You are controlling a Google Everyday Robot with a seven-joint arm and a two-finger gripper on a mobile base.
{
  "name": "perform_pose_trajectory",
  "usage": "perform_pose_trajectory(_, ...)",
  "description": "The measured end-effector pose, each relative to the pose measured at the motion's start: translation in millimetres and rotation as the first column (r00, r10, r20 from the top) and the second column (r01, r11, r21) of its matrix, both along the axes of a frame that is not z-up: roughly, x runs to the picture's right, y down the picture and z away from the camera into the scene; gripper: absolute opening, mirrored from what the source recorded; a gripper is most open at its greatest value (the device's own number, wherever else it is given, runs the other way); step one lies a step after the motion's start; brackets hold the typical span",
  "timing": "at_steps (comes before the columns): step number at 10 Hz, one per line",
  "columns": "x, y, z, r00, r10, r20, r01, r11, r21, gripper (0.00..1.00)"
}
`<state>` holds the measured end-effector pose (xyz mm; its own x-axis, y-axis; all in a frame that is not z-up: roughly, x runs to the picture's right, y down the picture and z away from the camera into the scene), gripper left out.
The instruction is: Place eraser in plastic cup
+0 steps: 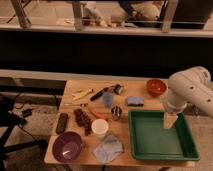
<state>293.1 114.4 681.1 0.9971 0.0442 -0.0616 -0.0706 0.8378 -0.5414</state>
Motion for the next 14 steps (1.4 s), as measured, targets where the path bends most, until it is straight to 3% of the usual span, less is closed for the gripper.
perform_pose_trajectory(10,0,0,-0.3,1.0,-0.003,0.0,0.003,1.0,0.001,0.8)
perform_pose_trajectory(14,-18,-21,34.5,0.999,-0.033,0.024,0.033,0.9991,0.027,0.8)
